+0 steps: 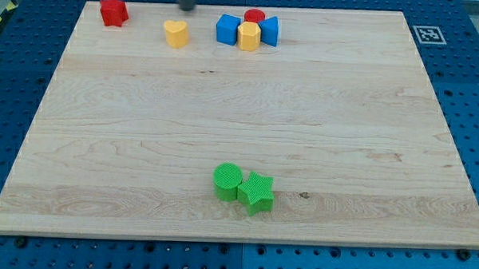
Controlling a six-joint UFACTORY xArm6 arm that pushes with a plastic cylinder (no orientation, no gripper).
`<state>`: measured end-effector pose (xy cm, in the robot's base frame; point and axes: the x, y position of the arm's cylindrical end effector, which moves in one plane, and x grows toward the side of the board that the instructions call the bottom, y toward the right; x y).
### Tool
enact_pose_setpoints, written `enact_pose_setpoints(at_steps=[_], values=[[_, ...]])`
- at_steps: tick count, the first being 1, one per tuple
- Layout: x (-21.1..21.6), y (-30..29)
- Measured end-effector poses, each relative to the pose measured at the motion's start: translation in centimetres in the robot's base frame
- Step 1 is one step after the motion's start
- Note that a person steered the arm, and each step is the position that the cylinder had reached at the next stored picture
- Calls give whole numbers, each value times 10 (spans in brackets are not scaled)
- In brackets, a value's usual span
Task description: Point your arm at green circle
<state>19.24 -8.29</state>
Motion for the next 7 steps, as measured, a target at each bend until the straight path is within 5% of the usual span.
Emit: enact_pose_setpoints(at_steps=[2,3,5,7], values=[[0,183],[47,249],[218,208],[251,30]])
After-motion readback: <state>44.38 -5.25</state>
